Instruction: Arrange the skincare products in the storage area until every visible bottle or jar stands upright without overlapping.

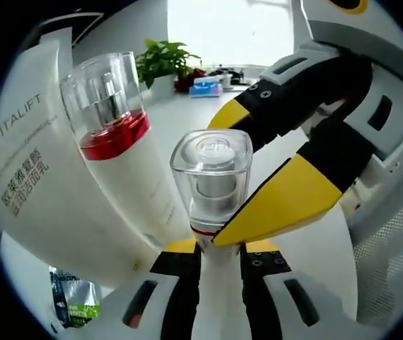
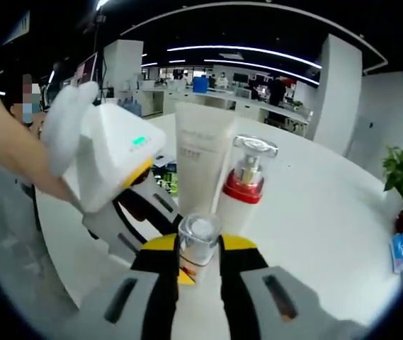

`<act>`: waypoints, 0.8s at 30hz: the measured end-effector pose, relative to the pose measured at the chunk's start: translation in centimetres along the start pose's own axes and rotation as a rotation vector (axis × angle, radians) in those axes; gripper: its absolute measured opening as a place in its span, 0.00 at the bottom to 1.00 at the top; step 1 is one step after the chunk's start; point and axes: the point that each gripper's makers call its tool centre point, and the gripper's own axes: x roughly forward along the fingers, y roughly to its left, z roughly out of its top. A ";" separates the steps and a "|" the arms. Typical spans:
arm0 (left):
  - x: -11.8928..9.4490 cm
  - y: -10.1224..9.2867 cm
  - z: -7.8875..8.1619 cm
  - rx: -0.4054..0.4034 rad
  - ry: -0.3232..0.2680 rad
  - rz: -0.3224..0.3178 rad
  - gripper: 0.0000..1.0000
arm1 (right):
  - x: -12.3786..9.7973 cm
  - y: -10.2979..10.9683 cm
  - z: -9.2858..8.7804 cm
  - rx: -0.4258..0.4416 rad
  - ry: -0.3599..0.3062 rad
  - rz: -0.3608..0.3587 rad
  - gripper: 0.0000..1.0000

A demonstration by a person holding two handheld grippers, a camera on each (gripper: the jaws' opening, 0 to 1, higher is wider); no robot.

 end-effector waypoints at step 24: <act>0.9 0.6 0.2 -0.032 -0.009 0.017 0.18 | 0.2 -1.0 -0.6 0.021 0.005 -0.013 0.19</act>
